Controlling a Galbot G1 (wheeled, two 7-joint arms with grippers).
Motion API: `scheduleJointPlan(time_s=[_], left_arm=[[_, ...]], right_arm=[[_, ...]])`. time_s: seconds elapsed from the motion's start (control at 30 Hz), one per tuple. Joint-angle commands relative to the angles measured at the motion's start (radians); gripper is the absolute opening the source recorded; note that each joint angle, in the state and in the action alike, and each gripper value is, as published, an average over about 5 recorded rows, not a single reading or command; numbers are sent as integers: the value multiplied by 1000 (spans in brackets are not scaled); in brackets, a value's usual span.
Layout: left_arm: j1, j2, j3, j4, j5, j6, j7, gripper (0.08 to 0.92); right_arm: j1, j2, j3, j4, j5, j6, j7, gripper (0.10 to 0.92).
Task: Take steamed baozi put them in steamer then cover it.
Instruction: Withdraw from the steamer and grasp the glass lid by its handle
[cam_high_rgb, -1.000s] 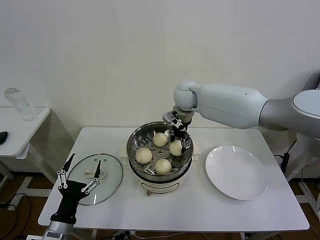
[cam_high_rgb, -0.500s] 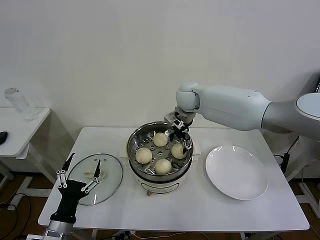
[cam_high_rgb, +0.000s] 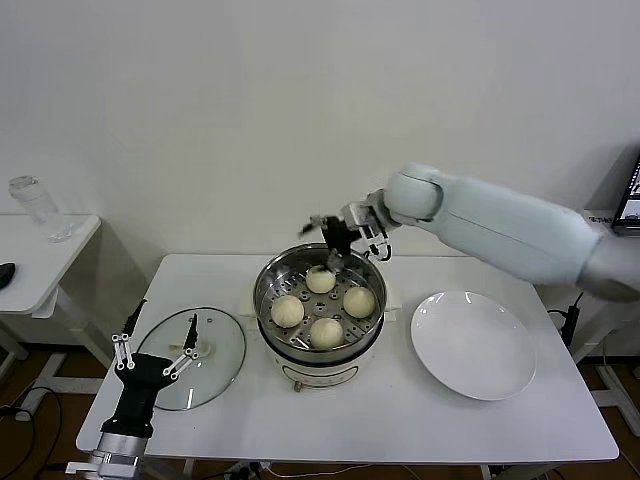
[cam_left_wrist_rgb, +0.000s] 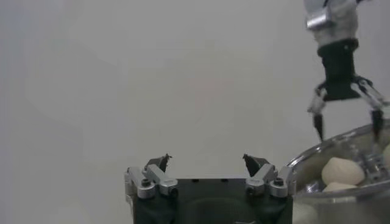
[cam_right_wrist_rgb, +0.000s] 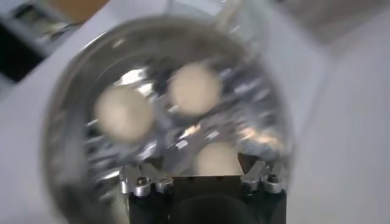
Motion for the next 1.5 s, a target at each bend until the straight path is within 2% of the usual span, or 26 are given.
scheduleJointPlan(time_s=[0.03,0.23,0.57,0.73,0.9,1.2,1.5], left_arm=[[-25,9,2,15,207,60,-96,823],[-33,21,-25,40,290,55,-69,823],[-31,44,-95,160,619,-36,-78,823],[-21,53,-100,240,760,-42,-111,823],[-27,62,-44,336,805,21,-133,823],[-146,23,23,555,911,37,-273,823],[-239,13,35,666,958,71,-305,823]], right_arm=[[-610,-198,650,205,15,143,916,823],[-1066,-146,1116,228,60,239,888,823],[-1498,59,1512,244,22,347,782,823],[-1608,140,1582,269,-9,367,766,823],[-1660,183,1596,287,-34,381,756,823],[-1690,224,1597,299,-66,384,751,823],[-1694,249,1591,295,-84,385,745,823]])
